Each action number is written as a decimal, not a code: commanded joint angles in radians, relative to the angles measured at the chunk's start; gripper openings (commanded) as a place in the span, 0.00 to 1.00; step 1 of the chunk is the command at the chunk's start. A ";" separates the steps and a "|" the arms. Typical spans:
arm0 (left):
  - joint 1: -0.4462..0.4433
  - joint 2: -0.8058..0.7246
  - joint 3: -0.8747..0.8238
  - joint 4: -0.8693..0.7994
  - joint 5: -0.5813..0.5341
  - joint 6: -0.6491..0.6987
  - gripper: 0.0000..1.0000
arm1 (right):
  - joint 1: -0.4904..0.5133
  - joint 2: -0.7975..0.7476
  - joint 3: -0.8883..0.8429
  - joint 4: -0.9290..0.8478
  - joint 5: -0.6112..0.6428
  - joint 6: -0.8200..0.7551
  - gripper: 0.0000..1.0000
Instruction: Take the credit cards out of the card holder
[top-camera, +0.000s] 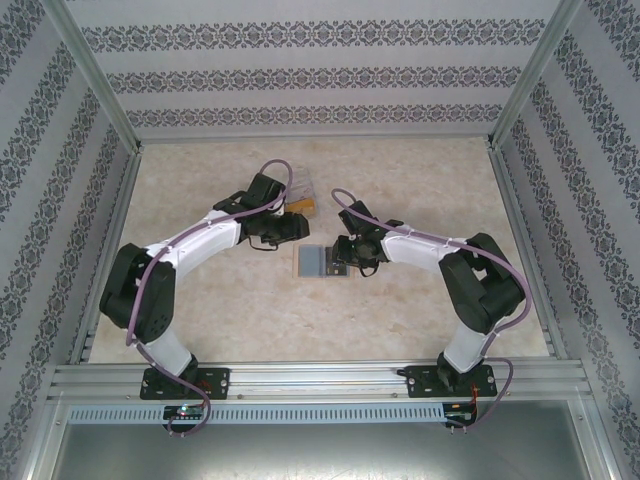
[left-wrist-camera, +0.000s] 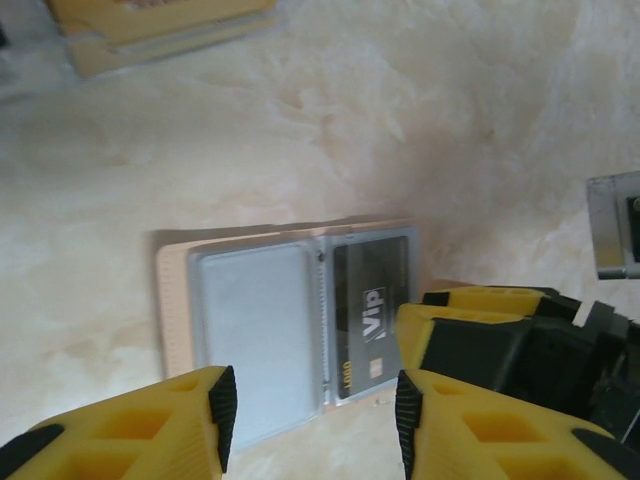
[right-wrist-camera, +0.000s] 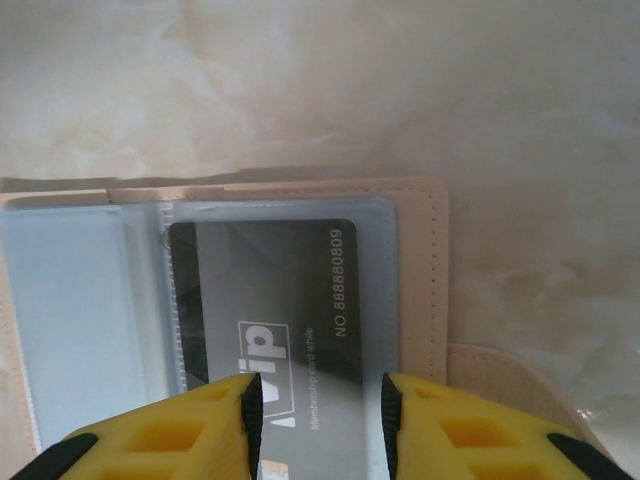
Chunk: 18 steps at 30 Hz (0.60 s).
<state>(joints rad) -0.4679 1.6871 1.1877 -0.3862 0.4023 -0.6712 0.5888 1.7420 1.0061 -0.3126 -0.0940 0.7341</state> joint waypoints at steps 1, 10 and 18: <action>-0.028 0.036 -0.008 0.088 0.081 -0.080 0.47 | -0.007 0.020 0.029 -0.028 0.033 0.002 0.39; -0.069 0.121 -0.012 0.148 0.107 -0.142 0.37 | -0.018 0.045 0.015 -0.007 -0.021 -0.006 0.28; -0.071 0.187 -0.004 0.172 0.131 -0.139 0.28 | -0.031 0.050 -0.001 0.003 -0.041 -0.009 0.24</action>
<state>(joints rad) -0.5301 1.8545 1.1843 -0.2539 0.5072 -0.7982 0.5690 1.7691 1.0073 -0.3077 -0.1207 0.7326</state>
